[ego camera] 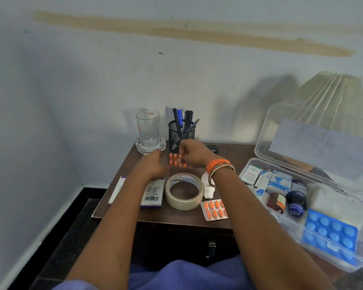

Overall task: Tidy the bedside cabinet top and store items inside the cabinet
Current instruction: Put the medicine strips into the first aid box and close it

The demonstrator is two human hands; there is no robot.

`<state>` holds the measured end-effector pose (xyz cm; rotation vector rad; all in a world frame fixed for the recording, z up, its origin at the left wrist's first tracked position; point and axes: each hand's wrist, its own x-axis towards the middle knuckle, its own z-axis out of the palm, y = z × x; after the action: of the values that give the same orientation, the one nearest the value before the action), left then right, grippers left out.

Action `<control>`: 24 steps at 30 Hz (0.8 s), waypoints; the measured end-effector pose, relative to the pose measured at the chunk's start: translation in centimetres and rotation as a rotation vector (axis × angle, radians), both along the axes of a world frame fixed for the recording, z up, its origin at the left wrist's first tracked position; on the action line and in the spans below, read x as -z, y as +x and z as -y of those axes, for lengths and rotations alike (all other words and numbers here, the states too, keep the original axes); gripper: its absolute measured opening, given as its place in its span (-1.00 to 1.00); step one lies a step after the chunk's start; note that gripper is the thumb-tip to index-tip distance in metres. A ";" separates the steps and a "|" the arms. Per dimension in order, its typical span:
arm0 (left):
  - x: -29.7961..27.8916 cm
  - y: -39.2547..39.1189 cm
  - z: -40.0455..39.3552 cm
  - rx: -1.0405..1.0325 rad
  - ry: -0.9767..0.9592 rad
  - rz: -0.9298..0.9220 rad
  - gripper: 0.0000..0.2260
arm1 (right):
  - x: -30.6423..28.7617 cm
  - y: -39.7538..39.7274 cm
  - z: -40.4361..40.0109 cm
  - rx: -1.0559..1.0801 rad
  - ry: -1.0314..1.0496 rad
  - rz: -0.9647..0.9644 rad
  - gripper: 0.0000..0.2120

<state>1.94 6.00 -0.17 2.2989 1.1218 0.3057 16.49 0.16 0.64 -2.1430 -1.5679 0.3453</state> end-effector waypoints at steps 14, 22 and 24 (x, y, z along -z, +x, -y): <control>-5.3 0.3 3.2 -0.291 -0.708 1.110 -0.83 | -6.1 -1.2 2.8 0.110 0.702 -0.632 -0.80; -6.5 0.1 6.4 0.020 -0.752 0.699 -0.89 | -6.4 -0.5 6.2 0.108 0.694 -0.567 -0.84; -6.5 0.5 7.2 0.073 -0.698 0.653 -0.86 | -6.7 -0.1 7.6 0.094 0.654 -0.535 -0.84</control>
<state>2.48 -1.17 6.35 1.4544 0.6573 0.4961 16.43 -7.45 7.38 -1.4546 -1.0711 0.2893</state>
